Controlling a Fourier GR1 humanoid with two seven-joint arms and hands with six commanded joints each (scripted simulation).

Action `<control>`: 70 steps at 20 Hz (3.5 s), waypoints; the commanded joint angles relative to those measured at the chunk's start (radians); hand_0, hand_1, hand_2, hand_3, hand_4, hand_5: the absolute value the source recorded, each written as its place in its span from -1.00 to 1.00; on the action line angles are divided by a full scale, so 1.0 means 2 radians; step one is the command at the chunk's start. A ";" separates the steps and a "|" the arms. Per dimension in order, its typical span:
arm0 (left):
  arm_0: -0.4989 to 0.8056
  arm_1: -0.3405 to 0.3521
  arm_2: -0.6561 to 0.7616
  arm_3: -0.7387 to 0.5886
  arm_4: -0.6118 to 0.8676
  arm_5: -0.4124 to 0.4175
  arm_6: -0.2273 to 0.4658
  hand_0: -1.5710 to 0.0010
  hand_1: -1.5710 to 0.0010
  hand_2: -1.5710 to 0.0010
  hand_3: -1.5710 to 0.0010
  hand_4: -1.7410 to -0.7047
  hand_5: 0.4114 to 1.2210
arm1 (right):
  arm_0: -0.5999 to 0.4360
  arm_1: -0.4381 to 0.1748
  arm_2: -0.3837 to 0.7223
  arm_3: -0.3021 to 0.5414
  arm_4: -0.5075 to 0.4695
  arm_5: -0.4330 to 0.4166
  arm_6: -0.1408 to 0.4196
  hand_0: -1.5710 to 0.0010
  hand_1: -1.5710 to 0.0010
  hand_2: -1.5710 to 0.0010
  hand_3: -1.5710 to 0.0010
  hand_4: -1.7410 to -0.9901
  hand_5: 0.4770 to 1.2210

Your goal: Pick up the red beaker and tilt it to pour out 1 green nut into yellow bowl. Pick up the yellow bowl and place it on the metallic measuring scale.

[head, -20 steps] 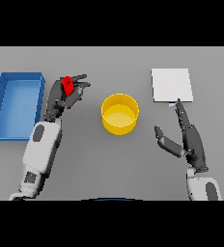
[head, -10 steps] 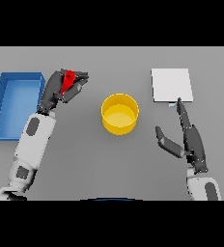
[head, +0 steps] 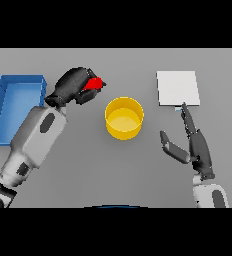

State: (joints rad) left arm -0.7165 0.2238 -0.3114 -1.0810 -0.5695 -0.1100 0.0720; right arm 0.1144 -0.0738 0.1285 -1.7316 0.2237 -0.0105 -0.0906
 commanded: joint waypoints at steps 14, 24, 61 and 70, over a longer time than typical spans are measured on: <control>-0.143 0.024 -0.182 0.077 -0.211 -0.125 -0.030 -1.00 -1.00 -1.00 -0.72 -0.96 0.99 | 0.008 0.016 -0.006 -0.007 -0.030 0.006 0.014 1.00 1.00 1.00 1.00 0.41 -0.59; -0.214 0.022 -0.288 0.120 -0.318 -0.119 -0.110 -1.00 -1.00 -1.00 -0.97 -0.99 1.00 | 0.001 0.018 -0.003 0.003 0.000 -0.018 0.000 1.00 1.00 1.00 1.00 0.55 -0.75; -0.304 0.193 0.119 0.355 -0.042 -0.033 0.045 -1.00 -1.00 -1.00 -0.99 -1.00 1.00 | -0.017 0.003 0.003 0.014 -0.002 0.000 -0.021 1.00 1.00 1.00 1.00 0.60 -0.60; -0.059 0.164 0.202 0.162 0.090 0.051 0.155 -1.00 -1.00 -1.00 -1.00 -1.00 1.00 | -0.014 0.000 0.003 0.016 -0.009 0.008 -0.029 1.00 1.00 1.00 1.00 0.60 -0.47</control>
State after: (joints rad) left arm -0.8315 0.5504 0.0924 -0.7553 -0.3881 -0.0111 0.3784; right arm 0.0870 -0.0739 0.1347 -1.6987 0.2063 0.0042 -0.1507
